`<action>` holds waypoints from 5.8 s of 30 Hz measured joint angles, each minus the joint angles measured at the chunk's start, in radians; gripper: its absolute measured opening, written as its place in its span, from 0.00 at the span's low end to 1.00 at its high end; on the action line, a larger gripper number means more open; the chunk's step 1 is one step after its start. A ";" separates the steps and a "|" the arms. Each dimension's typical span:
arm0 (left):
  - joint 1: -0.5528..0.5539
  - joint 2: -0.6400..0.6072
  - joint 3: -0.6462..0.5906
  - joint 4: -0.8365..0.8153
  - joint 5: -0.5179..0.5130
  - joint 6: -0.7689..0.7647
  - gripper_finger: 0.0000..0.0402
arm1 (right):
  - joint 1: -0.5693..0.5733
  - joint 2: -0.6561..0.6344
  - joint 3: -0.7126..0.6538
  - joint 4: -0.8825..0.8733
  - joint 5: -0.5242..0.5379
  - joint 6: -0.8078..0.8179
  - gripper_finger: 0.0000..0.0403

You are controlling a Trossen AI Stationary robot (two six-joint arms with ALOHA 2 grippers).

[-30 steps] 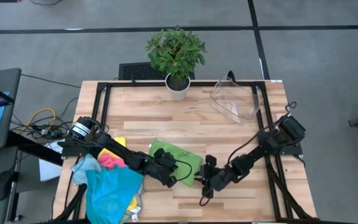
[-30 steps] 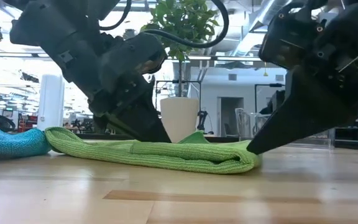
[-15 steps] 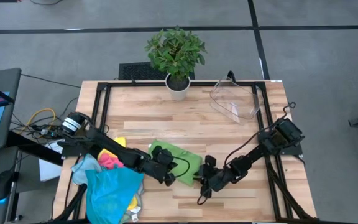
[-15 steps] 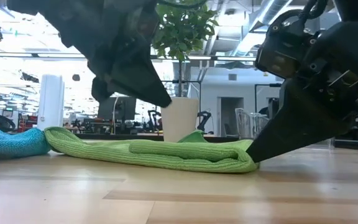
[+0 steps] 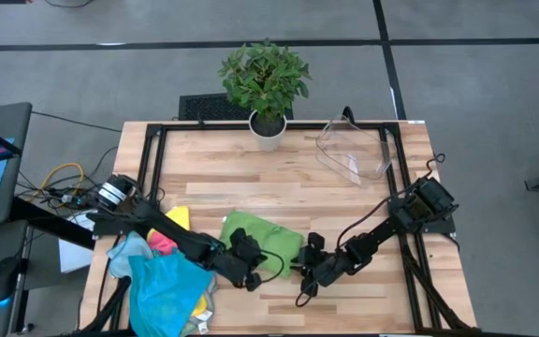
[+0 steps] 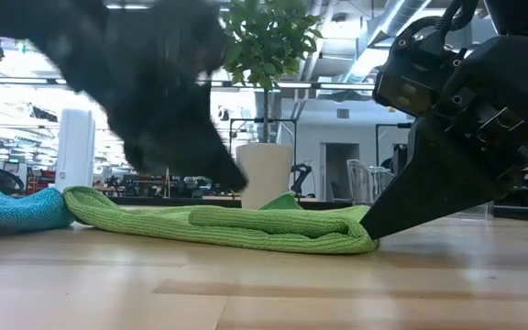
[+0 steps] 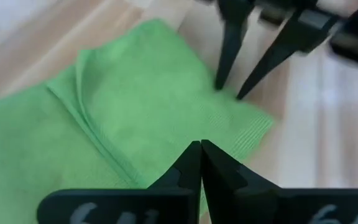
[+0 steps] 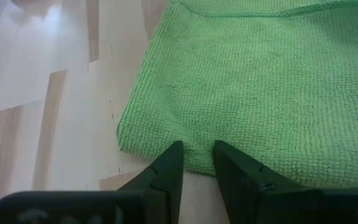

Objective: Fold microfiber towels
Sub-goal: Fold the green microfiber towel

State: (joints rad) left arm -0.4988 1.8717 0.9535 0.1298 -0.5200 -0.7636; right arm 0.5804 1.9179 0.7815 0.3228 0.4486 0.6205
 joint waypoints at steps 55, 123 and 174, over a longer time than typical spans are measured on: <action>0.039 -0.150 -0.001 -0.243 -0.072 -0.034 0.00 | 0.023 0.009 0.092 0.023 0.027 -0.118 0.29; 0.039 -0.150 -0.288 0.102 0.067 -0.187 0.00 | -0.061 -0.075 0.031 0.024 0.051 -0.017 0.29; 0.180 -0.058 -0.057 0.403 0.201 0.265 0.00 | 0.119 -0.378 -0.209 -0.263 0.178 0.375 0.29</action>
State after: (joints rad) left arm -0.3192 1.8138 0.8968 0.5330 -0.3193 -0.4982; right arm 0.6997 1.5394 0.5720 0.0593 0.6263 0.9955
